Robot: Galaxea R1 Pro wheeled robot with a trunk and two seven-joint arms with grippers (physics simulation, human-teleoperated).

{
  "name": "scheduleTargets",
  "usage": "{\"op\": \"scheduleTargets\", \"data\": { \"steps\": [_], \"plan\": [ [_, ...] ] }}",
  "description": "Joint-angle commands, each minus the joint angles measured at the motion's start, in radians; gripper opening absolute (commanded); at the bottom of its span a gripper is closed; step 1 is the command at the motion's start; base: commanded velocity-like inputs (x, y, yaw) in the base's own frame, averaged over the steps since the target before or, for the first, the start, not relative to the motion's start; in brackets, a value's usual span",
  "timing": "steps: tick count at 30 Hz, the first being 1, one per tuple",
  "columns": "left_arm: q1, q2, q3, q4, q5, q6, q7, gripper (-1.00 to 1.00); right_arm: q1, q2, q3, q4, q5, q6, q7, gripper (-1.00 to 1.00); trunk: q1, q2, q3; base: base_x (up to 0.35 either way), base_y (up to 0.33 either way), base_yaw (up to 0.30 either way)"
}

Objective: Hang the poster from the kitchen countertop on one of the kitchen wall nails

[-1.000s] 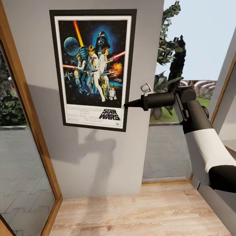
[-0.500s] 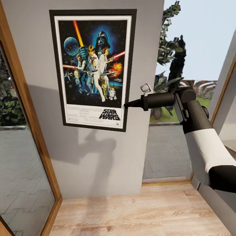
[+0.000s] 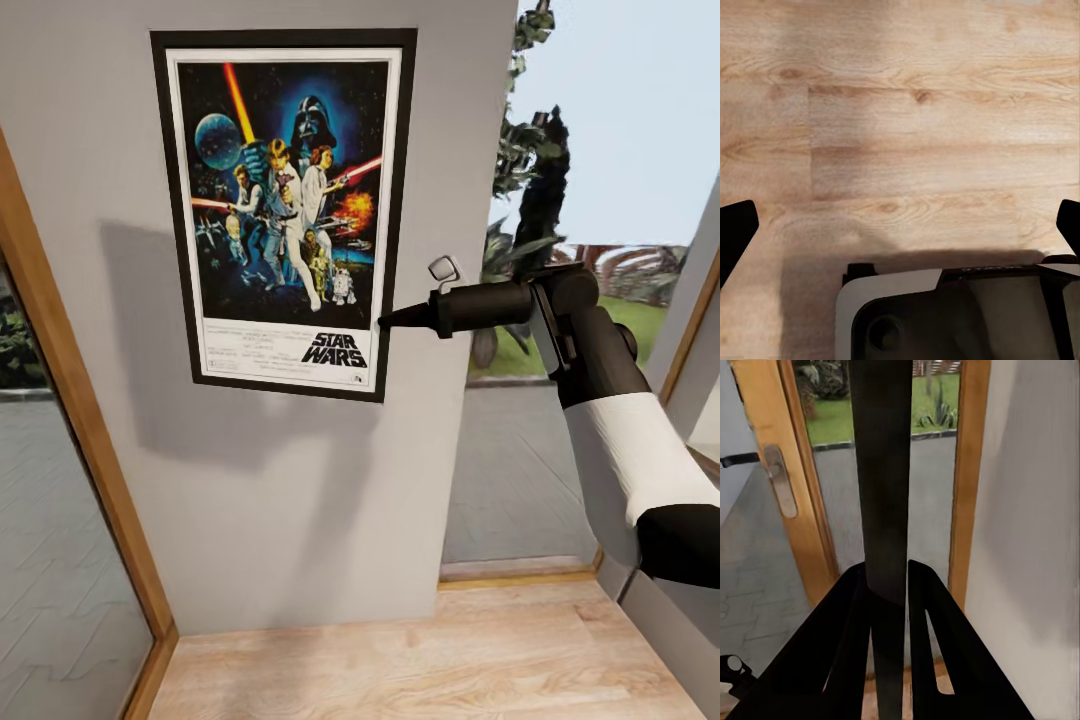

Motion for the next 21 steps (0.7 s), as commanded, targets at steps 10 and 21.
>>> {"op": "scheduleTargets", "data": {
  "steps": [10,21],
  "plan": [
    [0.0,0.0,0.004,-0.001,-0.001,-0.001,-0.005,1.0,-0.001,-0.001,0.002,0.0,-0.001,0.012,0.003,-1.0,0.001,0.0,0.0,0.333,0.0,0.0],
    [0.0,0.0,0.004,-0.001,-0.001,-0.001,-0.005,1.0,-0.001,-0.001,0.002,0.0,-0.001,0.012,0.003,-1.0,0.001,0.0,0.0,0.322,0.0,0.0]
  ]
}}
